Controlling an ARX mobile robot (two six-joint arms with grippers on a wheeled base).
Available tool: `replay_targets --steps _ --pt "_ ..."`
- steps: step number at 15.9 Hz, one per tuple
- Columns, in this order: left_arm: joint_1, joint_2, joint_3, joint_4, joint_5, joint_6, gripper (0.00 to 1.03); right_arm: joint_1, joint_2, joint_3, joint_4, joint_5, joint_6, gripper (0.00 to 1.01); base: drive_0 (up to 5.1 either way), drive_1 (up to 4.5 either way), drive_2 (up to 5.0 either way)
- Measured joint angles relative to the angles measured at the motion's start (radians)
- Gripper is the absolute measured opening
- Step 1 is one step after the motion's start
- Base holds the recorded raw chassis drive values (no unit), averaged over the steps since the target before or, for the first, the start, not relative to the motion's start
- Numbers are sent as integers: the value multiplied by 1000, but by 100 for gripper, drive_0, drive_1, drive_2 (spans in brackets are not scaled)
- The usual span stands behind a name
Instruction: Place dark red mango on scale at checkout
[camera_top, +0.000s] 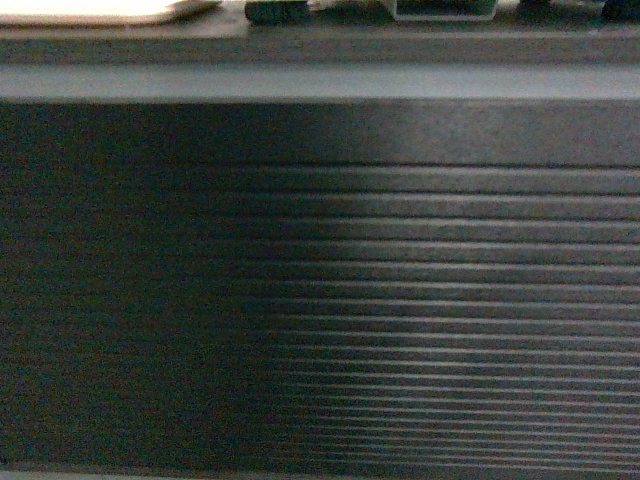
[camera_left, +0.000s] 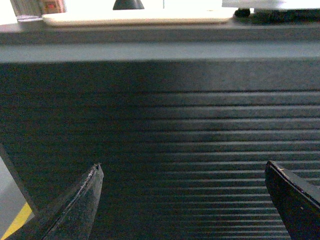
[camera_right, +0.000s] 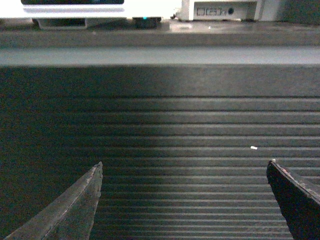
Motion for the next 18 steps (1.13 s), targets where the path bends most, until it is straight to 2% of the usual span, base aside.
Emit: replay_targets --steps 18 --pt "0 0 0 -3 0 0 98 0 0 0 -1 0 0 98 0 0 0"
